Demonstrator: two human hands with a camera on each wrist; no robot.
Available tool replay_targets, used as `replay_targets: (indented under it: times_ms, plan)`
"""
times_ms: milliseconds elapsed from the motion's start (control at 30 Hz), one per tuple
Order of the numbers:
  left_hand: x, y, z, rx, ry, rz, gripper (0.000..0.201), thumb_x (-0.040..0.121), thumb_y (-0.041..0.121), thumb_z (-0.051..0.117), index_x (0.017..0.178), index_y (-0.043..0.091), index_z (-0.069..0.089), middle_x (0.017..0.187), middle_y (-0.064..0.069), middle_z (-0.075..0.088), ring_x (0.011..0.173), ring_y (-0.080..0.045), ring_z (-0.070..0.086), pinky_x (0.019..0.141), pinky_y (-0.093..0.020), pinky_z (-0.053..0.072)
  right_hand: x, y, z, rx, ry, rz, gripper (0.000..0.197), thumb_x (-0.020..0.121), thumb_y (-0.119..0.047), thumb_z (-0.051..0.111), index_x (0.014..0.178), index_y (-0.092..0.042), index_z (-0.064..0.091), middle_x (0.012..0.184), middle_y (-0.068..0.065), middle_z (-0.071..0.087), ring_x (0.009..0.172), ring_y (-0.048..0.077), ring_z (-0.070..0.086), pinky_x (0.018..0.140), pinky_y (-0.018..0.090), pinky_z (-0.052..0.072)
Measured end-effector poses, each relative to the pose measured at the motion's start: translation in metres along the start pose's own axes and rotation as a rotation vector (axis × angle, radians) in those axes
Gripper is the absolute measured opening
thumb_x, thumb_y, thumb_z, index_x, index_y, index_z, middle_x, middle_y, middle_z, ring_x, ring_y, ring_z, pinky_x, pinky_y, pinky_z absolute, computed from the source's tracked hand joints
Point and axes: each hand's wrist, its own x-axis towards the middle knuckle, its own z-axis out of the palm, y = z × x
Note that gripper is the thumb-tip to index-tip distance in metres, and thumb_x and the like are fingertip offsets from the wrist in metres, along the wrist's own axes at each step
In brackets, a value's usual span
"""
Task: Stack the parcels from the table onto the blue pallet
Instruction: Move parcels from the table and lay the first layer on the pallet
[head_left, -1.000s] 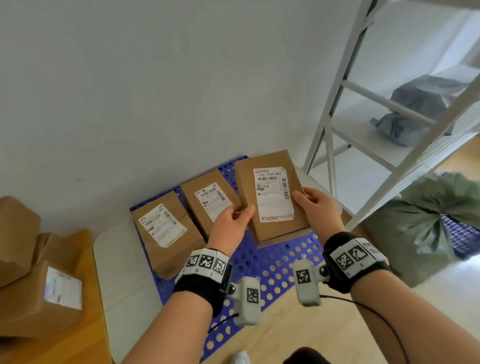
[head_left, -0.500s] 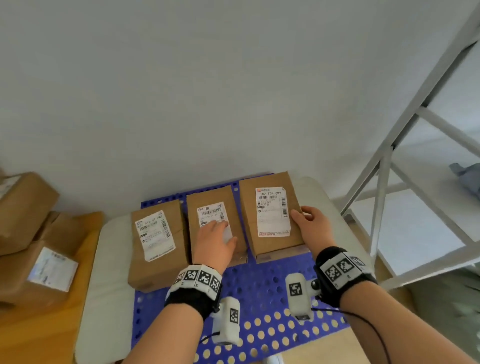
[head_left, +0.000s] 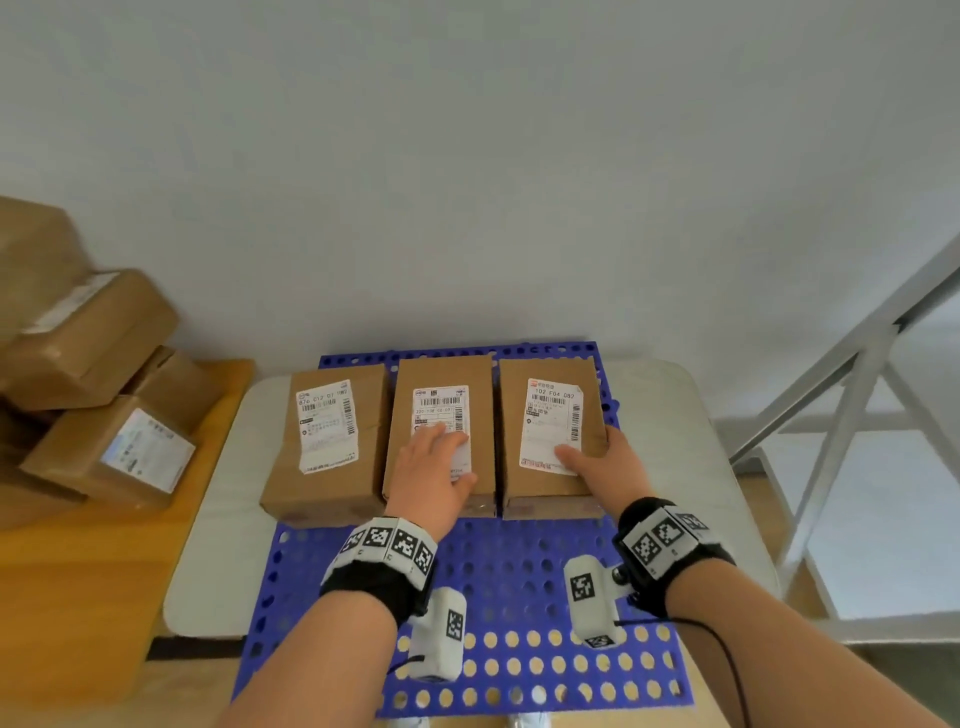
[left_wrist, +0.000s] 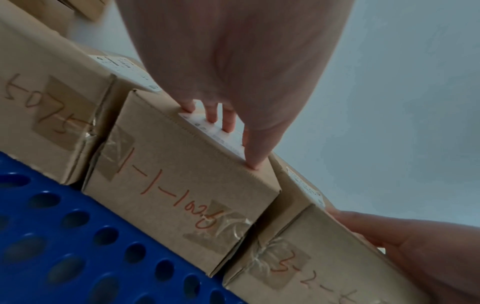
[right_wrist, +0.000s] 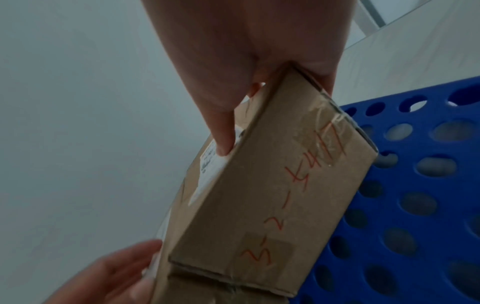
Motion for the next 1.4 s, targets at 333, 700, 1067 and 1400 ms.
replay_targets:
  times_ms: [333, 700, 1067, 1400]
  plan:
    - [-0.002, 0.009, -0.005, 0.078, -0.056, -0.035, 0.05, 0.098, 0.032, 0.051, 0.145, 0.025, 0.036, 0.16, -0.002, 0.015, 0.147, -0.021, 0.012, 0.12, -0.042, 0.014, 0.002, -0.003, 0.01, -0.207, 0.017, -0.008, 0.082, 0.084, -0.054, 0.066, 0.146, -0.014, 0.029, 0.135, 0.009, 0.053, 0.116, 0.028, 0.057, 0.091, 0.044, 0.053]
    - [0.0, 0.007, 0.001, 0.204, -0.095, -0.024, 0.051, 0.101, 0.032, 0.042, 0.149, 0.027, 0.026, 0.163, -0.002, 0.006, 0.15, -0.022, 0.003, 0.121, -0.045, 0.009, -0.002, -0.013, 0.012, -0.304, 0.055, -0.009, 0.089, 0.087, -0.052, 0.063, 0.153, -0.013, 0.017, 0.146, 0.015, 0.041, 0.128, 0.035, 0.048, 0.1, 0.052, 0.047]
    - [-0.033, -0.013, -0.007, 0.226, 0.115, -0.095, 0.06, 0.102, 0.036, 0.036, 0.155, 0.025, 0.01, 0.163, -0.003, 0.009, 0.149, -0.022, 0.005, 0.121, -0.043, 0.005, -0.035, -0.04, 0.021, -0.357, 0.175, -0.268, 0.067, 0.095, -0.031, 0.056, 0.152, -0.015, 0.027, 0.157, 0.013, 0.026, 0.144, 0.032, 0.022, 0.117, 0.048, 0.026]
    - [-0.09, -0.09, -0.057, 0.187, 0.182, -0.253, 0.067, 0.101, 0.039, 0.038, 0.155, 0.021, 0.003, 0.163, -0.004, 0.008, 0.15, -0.023, 0.005, 0.121, -0.044, 0.006, -0.097, -0.089, 0.084, -0.32, 0.057, -0.399, 0.057, 0.094, -0.032, 0.057, 0.146, -0.019, 0.039, 0.147, 0.01, 0.042, 0.135, 0.03, 0.036, 0.109, 0.044, 0.034]
